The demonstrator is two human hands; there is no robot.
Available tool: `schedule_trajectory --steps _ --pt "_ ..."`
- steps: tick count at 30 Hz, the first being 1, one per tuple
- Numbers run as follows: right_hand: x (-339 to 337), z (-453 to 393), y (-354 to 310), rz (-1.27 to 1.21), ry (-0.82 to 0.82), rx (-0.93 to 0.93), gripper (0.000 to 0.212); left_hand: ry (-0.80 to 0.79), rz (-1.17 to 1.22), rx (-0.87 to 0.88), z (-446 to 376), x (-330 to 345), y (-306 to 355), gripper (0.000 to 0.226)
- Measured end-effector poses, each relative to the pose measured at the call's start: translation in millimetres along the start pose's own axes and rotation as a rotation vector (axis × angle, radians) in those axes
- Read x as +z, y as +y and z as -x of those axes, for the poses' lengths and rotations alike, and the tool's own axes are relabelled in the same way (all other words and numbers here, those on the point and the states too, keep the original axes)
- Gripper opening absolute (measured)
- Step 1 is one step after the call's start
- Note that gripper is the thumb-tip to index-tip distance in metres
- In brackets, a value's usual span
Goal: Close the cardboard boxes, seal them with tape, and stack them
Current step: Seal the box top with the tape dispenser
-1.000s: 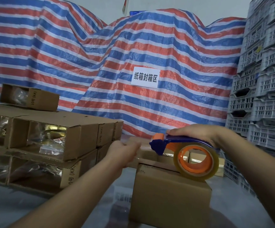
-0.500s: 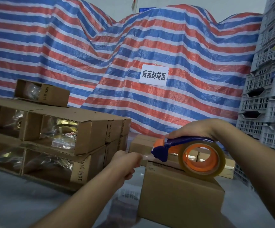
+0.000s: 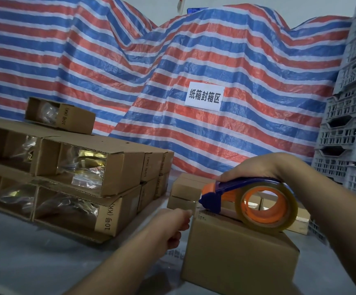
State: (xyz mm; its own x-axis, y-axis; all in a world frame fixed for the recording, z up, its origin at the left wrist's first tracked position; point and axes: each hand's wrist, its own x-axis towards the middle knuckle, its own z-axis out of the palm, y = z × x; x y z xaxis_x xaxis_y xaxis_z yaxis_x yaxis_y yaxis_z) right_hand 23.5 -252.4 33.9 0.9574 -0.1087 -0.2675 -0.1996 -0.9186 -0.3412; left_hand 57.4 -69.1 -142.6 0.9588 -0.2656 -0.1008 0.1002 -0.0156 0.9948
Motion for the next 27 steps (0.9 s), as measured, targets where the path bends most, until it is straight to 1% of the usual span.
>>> schedule_trajectory --steps 3,7,10,13,15,18,20,21,24,25,27 --pt "-0.4 -0.9 0.8 0.002 -0.002 0.005 0.053 -0.026 -0.014 -0.001 2.4 3.6 -1.5 0.024" --pt "-0.6 -2.6 2.2 -0.023 -0.013 0.007 0.055 -0.076 0.018 -0.059 9.4 5.8 -1.2 0.023" --pt "-0.7 -3.2 3.5 -0.019 -0.003 0.004 0.059 -0.086 0.016 -0.089 11.0 8.0 -2.0 0.035" --pt "-2.0 -3.7 4.4 -0.021 -0.001 0.011 0.059 -0.058 -0.064 -0.098 13.4 8.3 1.8 0.033" --pt "-2.5 -4.5 4.4 -0.025 0.005 0.02 0.06 -0.027 -0.134 -0.073 12.4 6.8 4.6 0.031" --pt "-1.8 -5.0 2.9 -0.003 0.008 0.007 0.057 0.005 -0.209 -0.036 9.8 4.1 7.0 0.038" --pt "-1.1 -3.7 1.7 -0.017 -0.009 0.003 0.052 0.019 -0.246 -0.066 8.7 3.6 4.6 0.045" --pt "-1.0 -2.7 1.3 -0.023 -0.02 0.003 0.05 0.032 -0.264 -0.064 7.5 4.4 1.4 0.044" --pt "-0.4 -1.5 0.4 -0.027 -0.019 0.01 0.049 0.059 -0.234 0.078 -0.7 6.5 -4.9 0.021" --pt "-0.1 -1.5 0.3 -0.03 -0.015 0.012 0.049 0.059 -0.197 0.137 -1.9 5.9 -2.6 0.02" --pt "0.3 -2.4 1.0 -0.029 -0.016 0.007 0.049 0.033 -0.188 0.217 -2.9 5.4 5.3 0.027"
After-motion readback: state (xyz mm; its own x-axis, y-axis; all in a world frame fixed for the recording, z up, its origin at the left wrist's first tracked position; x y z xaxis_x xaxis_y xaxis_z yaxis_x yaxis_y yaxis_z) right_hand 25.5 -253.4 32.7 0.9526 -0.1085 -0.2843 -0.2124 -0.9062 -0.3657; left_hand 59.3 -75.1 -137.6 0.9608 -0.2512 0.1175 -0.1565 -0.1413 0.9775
